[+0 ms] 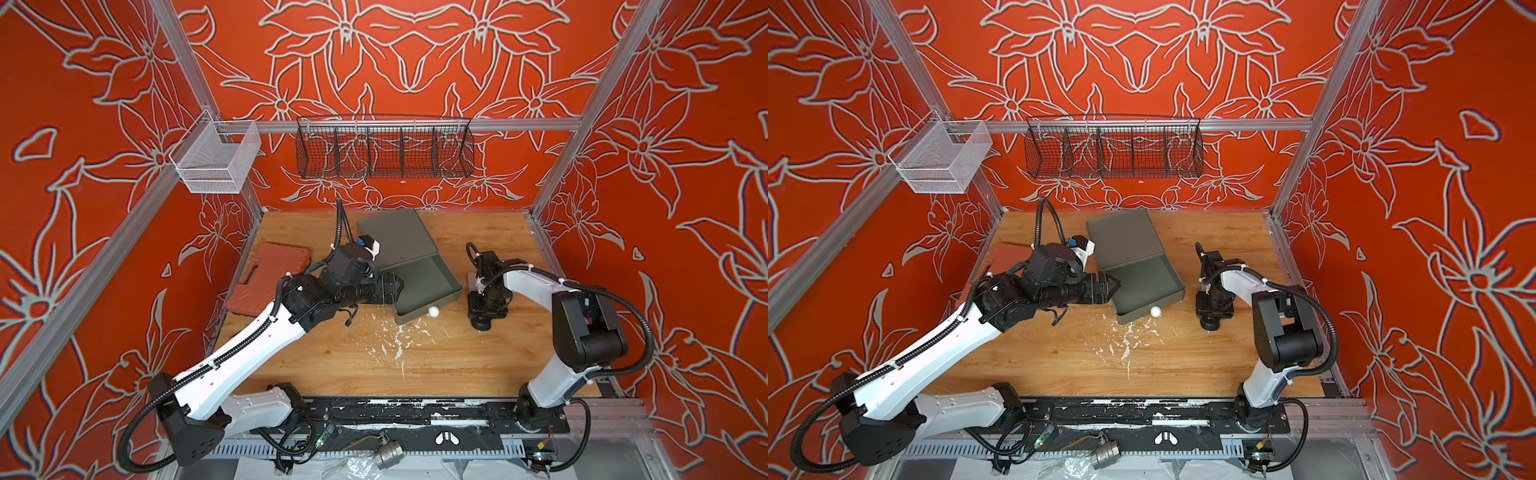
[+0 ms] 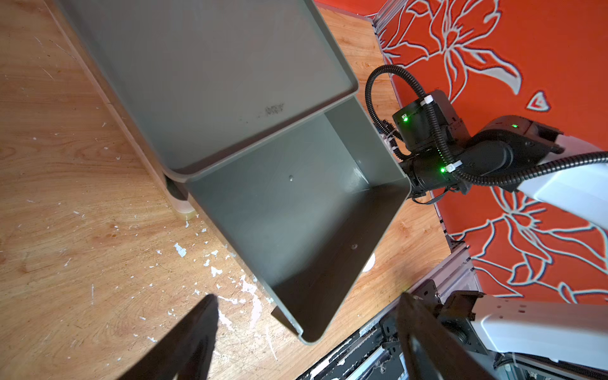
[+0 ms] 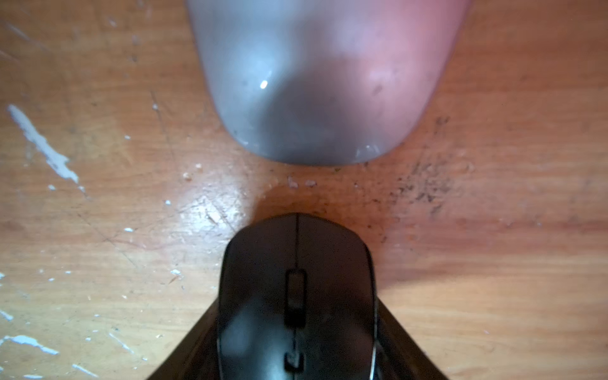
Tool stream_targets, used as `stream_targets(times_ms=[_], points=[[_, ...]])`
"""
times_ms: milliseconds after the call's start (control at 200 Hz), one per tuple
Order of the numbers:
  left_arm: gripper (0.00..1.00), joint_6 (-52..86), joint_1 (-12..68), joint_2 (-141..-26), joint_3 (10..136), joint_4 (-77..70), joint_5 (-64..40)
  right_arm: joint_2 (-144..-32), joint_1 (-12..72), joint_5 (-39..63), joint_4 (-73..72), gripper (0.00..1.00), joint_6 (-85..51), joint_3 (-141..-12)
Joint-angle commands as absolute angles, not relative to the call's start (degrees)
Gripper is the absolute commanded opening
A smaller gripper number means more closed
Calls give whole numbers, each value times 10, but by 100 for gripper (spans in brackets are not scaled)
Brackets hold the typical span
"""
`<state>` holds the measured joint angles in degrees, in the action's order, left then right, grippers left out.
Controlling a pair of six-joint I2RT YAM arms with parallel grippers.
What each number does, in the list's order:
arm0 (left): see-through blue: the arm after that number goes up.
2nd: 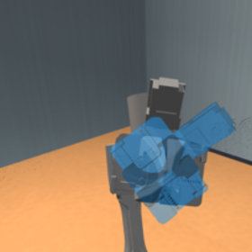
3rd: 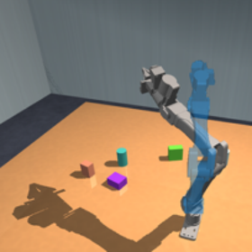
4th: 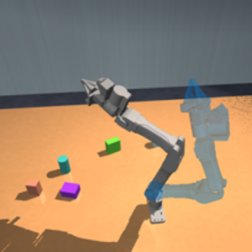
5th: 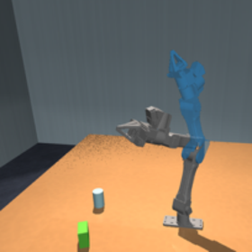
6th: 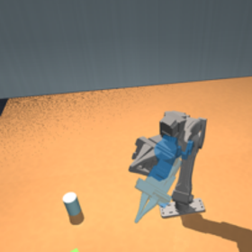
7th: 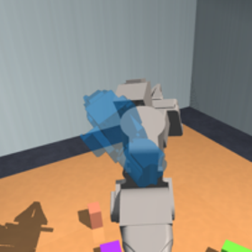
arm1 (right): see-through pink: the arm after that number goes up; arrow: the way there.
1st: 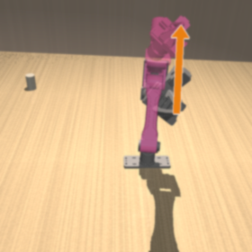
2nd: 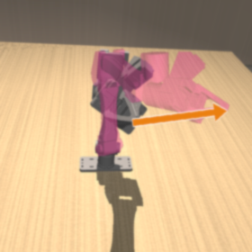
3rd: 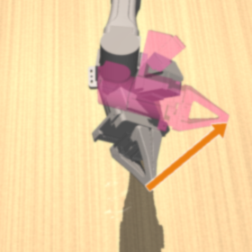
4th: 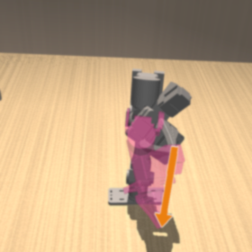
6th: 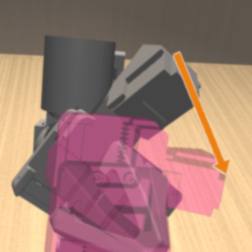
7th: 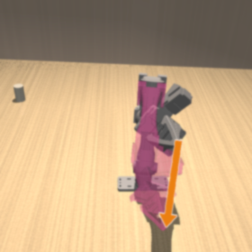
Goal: Take the mice out of the drawer
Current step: Place the mouse at the center of the board.
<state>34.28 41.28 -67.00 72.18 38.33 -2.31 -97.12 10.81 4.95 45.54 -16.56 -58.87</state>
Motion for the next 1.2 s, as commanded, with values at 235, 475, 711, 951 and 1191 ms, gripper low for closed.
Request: stream_targets(times_ms=[235, 475, 711, 951, 1191], points=[[83, 340, 415, -669, 727, 393, -11, -980, 103, 25, 483, 74, -168, -604], [84, 323, 414, -668, 753, 412, 12, -902, 103, 15, 512, 80, -184, -622], [84, 302, 384, -667, 794, 438, 27, -784, 104, 21, 532, 81, -210, -612], [85, 301, 298, -679, 812, 439, -36, -643, 105, 109, 539, 74, -245, -572], [85, 321, 240, -724, 832, 414, -99, -564, 141, 159, 532, 65, -289, -535]])
